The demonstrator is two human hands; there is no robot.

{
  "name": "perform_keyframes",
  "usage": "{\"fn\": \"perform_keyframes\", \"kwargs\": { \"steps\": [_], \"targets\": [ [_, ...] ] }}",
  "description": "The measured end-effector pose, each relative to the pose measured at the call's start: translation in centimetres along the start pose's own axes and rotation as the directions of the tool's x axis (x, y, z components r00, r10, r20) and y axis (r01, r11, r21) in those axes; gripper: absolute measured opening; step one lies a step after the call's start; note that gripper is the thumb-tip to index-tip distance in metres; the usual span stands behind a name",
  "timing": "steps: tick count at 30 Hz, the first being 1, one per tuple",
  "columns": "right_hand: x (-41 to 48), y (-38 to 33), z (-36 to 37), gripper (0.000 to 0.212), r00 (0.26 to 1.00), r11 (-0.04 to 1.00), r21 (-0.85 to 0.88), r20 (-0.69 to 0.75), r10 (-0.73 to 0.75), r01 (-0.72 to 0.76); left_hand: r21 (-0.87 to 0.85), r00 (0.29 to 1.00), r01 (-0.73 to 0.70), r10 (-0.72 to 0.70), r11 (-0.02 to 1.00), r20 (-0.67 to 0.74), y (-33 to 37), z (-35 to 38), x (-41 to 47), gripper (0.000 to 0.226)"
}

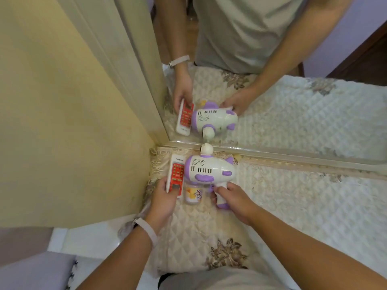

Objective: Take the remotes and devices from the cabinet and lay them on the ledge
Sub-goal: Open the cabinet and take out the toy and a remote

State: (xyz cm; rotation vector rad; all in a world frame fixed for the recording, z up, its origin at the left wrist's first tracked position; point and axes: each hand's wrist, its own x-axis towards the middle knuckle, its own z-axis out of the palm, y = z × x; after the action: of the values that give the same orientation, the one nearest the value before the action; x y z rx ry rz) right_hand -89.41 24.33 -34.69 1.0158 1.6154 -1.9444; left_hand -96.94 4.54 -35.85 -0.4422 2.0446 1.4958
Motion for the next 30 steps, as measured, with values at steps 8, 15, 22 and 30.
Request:
{"fn": "perform_keyframes", "kwargs": {
  "steps": [8,15,22,30],
  "targets": [
    [-1.5,0.2,-1.5,0.012,0.979,0.893,-0.412,-0.013,-0.203,0.180,0.243,0.975,-0.180,0.206,0.953,-0.086,-0.1,-0.5,-2.7,0.021],
    [-5.4,0.1,-3.9,0.025,0.945,0.741,-0.598,0.094,-0.314,0.306,0.361,0.954,-0.199,0.265,0.911,-0.142,0.1,0.4,-9.0,0.040],
    [-8.7,0.2,-7.0,0.041,0.810,0.352,-0.766,0.353,-0.468,0.537,0.562,0.919,-0.179,0.341,0.807,-0.197,-0.5,3.2,-17.3,0.047],
    [-11.2,1.3,-6.9,0.057,0.500,-0.243,-0.632,0.749,-0.434,0.736,0.833,0.867,-0.063,0.444,0.550,-0.227,-4.0,5.5,-25.7,0.048]
  ]
}}
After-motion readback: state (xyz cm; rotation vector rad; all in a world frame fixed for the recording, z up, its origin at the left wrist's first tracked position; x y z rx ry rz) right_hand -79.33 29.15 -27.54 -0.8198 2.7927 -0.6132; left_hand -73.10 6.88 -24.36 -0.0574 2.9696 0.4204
